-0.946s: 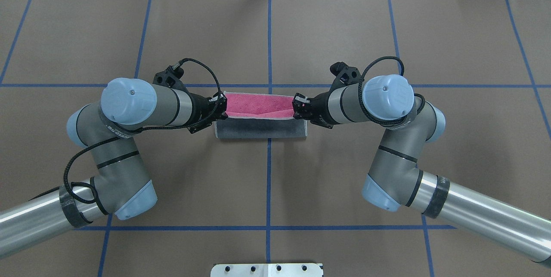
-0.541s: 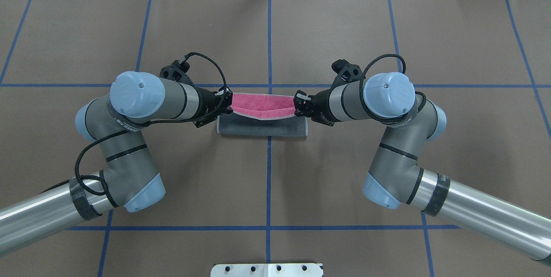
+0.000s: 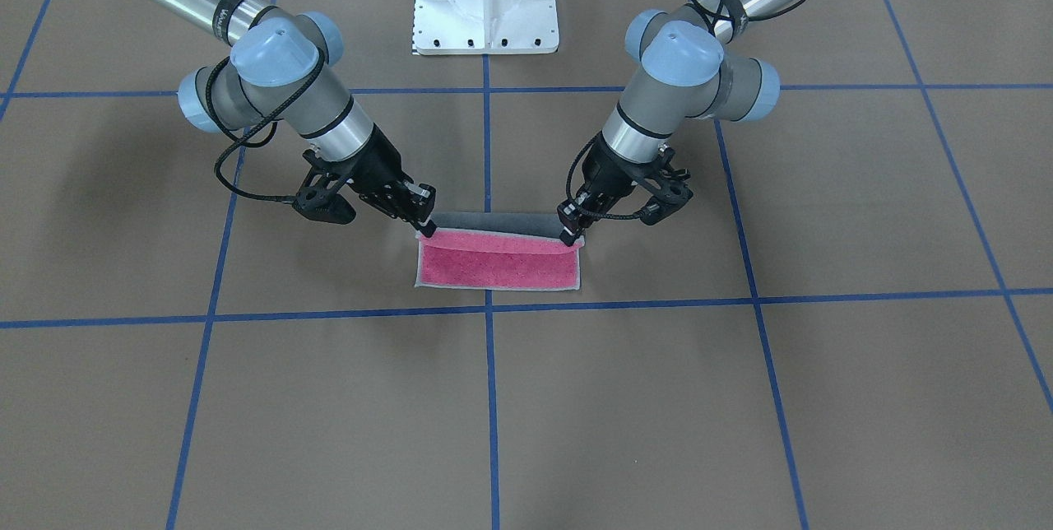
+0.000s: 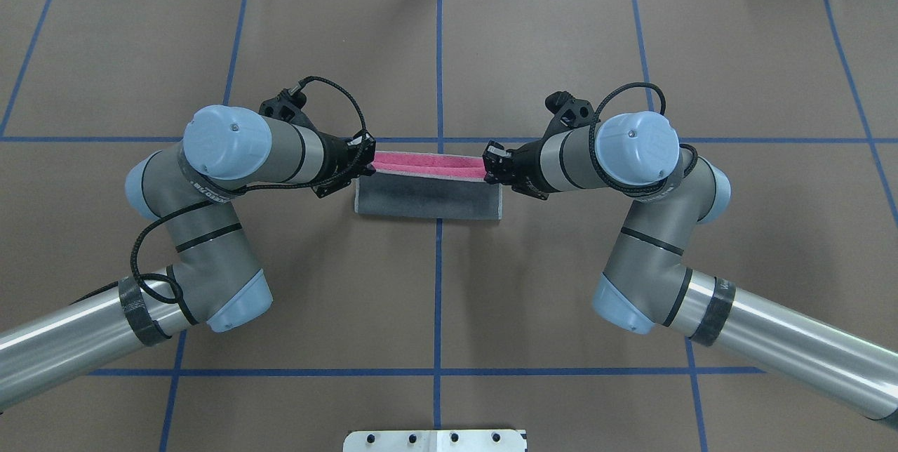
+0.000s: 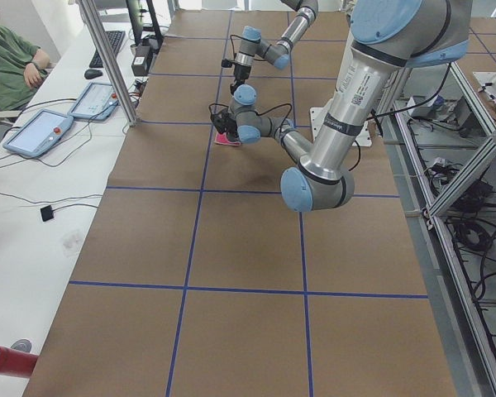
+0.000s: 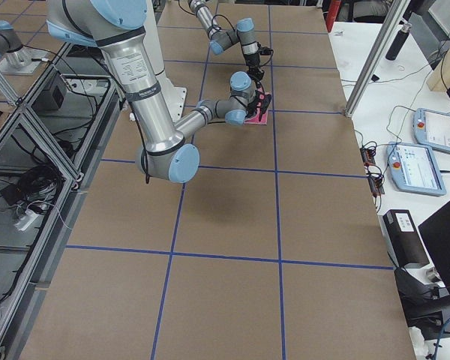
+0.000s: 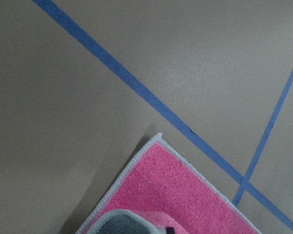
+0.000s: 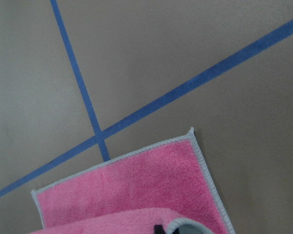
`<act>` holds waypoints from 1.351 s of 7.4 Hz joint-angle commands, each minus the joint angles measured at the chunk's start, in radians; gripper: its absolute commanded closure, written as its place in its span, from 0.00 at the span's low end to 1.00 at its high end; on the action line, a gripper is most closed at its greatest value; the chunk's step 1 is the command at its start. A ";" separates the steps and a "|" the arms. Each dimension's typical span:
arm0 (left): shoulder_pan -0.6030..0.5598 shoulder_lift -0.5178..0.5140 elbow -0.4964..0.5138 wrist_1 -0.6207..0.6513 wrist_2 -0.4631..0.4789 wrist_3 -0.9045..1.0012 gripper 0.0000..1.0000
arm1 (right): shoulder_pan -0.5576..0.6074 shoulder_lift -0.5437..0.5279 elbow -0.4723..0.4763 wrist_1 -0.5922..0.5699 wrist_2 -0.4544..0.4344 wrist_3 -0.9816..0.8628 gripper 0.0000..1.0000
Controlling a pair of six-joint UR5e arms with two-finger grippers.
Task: Fold towel twice with both arms
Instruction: 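Lay the folded edge down near the far edge and open both grippers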
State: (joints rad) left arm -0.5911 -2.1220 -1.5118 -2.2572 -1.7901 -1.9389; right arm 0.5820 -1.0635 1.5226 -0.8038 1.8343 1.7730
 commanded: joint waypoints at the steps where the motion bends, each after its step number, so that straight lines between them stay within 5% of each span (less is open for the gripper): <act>1: -0.006 -0.001 0.002 0.001 0.000 0.000 1.00 | 0.015 0.005 -0.019 0.000 -0.001 -0.003 1.00; 10: -0.003 -0.042 0.087 -0.042 0.000 0.000 1.00 | 0.018 0.065 -0.084 0.000 -0.012 -0.003 1.00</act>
State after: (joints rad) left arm -0.5937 -2.1609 -1.4373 -2.2898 -1.7902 -1.9400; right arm 0.5994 -0.9970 1.4397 -0.8038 1.8228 1.7702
